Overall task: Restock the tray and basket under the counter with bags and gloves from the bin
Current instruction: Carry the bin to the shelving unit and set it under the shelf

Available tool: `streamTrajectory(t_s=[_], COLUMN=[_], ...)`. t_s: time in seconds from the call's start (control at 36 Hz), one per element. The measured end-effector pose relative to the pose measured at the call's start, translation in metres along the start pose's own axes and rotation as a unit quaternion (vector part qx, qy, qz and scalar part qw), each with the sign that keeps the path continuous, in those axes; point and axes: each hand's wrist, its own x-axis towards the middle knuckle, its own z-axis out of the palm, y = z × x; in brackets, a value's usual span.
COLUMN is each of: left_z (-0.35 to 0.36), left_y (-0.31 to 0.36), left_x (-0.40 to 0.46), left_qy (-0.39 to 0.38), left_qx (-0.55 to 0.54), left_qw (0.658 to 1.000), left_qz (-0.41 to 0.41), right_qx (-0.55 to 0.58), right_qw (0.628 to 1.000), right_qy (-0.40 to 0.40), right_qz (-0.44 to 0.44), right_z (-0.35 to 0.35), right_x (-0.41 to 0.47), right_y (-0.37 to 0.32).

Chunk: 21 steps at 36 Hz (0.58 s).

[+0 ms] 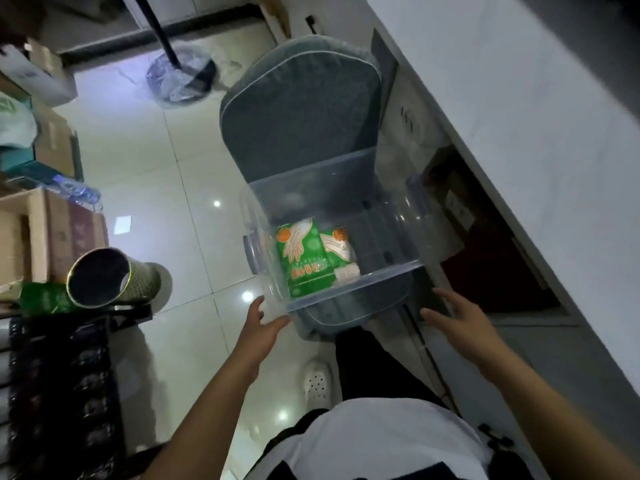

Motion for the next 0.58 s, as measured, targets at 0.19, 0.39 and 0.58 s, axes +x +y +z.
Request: streamTrajectory(t_s=[0.19,0.39,0.58], left_z=[-0.028,-0.029,-0.02], left_y=[0.019,0.039,0.068], left_x=[0.056,0.103,0.156], left_qy=[0.056,0.084,0.087], left_qx=[0.024,-0.007,-0.048], left_qw=[0.992,0.984,0.985], left_qz=[-0.109,-0.159,-0.143], right_qx=[-0.172,-0.345,-0.36], right_qw=[0.984,0.923,0.916], right_qy=[-0.053,-0.132,-0.133], right_qz=[-0.006,-0.109,-0.117], right_z=[0.034,0.083,0.092], right_x=[0.11,0.137,0.135], right_y=[-0.009,-0.011,0.009])
